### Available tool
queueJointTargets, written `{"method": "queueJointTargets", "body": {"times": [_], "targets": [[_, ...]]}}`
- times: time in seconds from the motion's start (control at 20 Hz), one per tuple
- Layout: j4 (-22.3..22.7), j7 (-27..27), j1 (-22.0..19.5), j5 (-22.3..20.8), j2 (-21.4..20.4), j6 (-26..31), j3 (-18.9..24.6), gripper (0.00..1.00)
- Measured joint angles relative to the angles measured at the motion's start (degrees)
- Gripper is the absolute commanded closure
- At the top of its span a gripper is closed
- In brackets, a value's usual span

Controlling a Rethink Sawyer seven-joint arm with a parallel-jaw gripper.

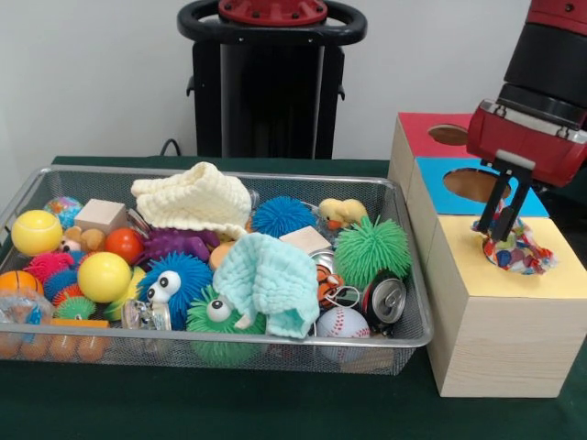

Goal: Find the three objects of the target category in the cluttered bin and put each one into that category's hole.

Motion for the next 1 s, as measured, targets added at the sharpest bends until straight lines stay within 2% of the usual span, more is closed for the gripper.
{"method": "queueJointTargets", "body": {"times": [0.4, 1.0], "targets": [[0.0, 0.0, 1.15, 1.59, 1.51, -0.76, 0.01, 1.0], [0.01, 0.01, 1.5, 6.59, 1.69, -0.97, 0.01, 1.0]]}}
